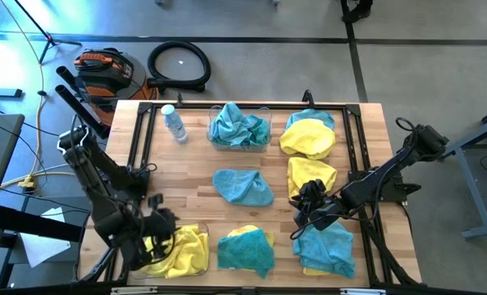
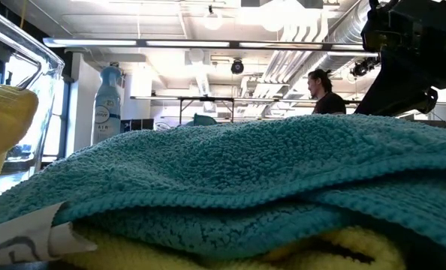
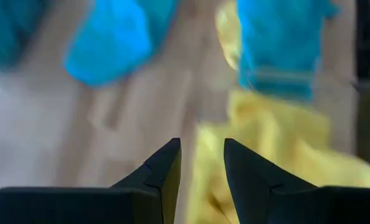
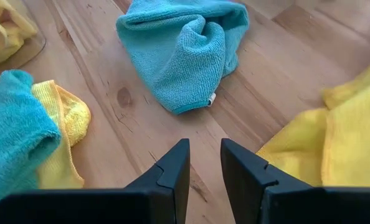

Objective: Sort microfiber towel by color & place in baskets
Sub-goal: Put the blue microfiber towel into the top transparent bin

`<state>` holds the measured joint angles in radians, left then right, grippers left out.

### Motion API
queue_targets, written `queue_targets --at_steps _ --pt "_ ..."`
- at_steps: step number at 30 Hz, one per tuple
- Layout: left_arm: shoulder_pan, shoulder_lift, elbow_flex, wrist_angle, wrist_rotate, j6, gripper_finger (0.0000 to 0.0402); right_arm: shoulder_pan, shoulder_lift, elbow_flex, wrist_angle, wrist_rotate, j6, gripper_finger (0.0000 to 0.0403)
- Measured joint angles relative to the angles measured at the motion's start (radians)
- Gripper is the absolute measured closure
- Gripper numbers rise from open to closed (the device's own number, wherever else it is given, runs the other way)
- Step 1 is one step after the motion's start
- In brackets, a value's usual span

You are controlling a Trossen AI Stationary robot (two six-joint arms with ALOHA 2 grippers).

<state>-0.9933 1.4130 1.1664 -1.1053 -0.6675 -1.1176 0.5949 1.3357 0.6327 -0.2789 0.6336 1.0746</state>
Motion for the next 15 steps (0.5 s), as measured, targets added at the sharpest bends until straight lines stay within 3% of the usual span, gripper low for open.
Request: queue_targets --at_steps 3,6,11,15 --pt "0.041 -0.004 0.0 -0.001 -0.119 0.087 0.0291 -0.008 0.0 0.0 0.006 0.013 -0.035 0.0316" --pt "0.101 -0.005 -0.02 0.007 -0.173 0.17 0.0291 -0.033 0.0 0.0 0.052 0.013 -0.02 0.0316" --pt "0.224 -0.006 -0.097 0.046 -0.156 0.278 0.0291 -0.094 0.0 0.0 0.199 0.02 -0.133 0.0316" --pt "0.305 -0.033 -0.197 0.213 -0.134 0.407 0.0291 -0.156 0.0 0.0 0.382 0.017 -0.273 0.0316"
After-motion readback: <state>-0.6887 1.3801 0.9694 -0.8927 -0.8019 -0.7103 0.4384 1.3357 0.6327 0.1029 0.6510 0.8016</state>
